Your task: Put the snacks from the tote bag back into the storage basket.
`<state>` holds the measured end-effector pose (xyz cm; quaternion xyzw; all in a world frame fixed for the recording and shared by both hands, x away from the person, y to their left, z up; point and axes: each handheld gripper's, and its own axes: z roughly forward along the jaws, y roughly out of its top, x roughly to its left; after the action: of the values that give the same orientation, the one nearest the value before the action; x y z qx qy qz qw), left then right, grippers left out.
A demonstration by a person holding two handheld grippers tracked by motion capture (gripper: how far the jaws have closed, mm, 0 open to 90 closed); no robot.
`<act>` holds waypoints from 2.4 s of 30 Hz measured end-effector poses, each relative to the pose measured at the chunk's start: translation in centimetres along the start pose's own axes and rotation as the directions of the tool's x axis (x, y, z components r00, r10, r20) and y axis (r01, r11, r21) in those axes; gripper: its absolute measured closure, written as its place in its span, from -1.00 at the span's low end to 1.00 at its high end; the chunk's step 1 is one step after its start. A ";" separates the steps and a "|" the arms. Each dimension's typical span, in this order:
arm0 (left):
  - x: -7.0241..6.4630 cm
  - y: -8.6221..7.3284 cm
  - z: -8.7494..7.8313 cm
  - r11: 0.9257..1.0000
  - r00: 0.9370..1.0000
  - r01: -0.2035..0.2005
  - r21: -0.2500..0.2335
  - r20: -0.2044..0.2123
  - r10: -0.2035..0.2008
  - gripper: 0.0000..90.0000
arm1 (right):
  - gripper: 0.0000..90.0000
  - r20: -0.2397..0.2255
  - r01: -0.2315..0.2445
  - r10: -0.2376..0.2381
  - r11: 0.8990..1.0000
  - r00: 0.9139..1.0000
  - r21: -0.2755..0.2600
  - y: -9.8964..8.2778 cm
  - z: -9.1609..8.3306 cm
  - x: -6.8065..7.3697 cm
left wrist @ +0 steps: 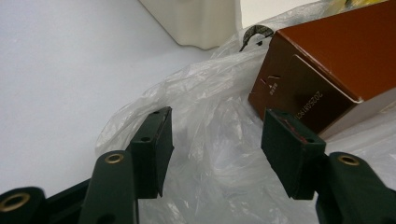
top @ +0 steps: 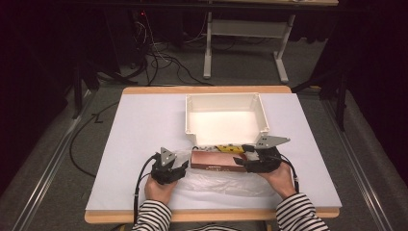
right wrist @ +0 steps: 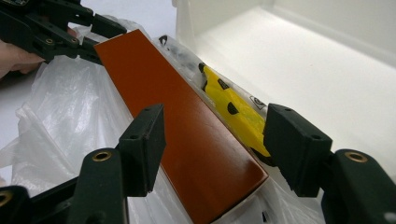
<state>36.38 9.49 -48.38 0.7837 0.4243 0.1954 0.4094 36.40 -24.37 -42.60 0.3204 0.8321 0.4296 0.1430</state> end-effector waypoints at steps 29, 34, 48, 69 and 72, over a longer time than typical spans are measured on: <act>-0.2 0.1 0.4 0.999 1.000 -0.013 0.040 -0.001 0.013 -0.01 | -0.31 -0.126 0.049 -0.037 0.995 0.991 0.089 -0.2 1.9 0.3; -0.2 0.1 0.4 0.999 1.000 -0.017 0.036 -0.003 0.017 -0.01 | -0.35 -0.101 0.087 -0.076 0.990 0.992 0.109 -1.0 2.2 0.8; -0.2 0.1 0.5 0.999 1.000 -0.016 0.041 0.000 0.016 -0.01 | -0.14 -0.123 0.109 -0.095 0.987 0.988 0.117 -1.7 1.0 1.4; -0.2 0.1 0.5 0.999 1.000 -0.016 0.042 0.001 0.016 -0.02 | -0.05 -0.135 0.150 -0.132 0.979 0.982 0.136 -1.7 0.8 2.5; -0.2 0.1 0.5 0.999 1.000 -0.012 0.042 0.004 0.012 -0.03 | -0.05 -0.138 0.129 -0.112 0.984 0.984 0.120 -1.5 0.1 2.4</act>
<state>36.66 9.08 -48.59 0.7951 0.4227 0.1874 0.3925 34.04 -23.36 -43.84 0.2491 0.8835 0.3857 0.0932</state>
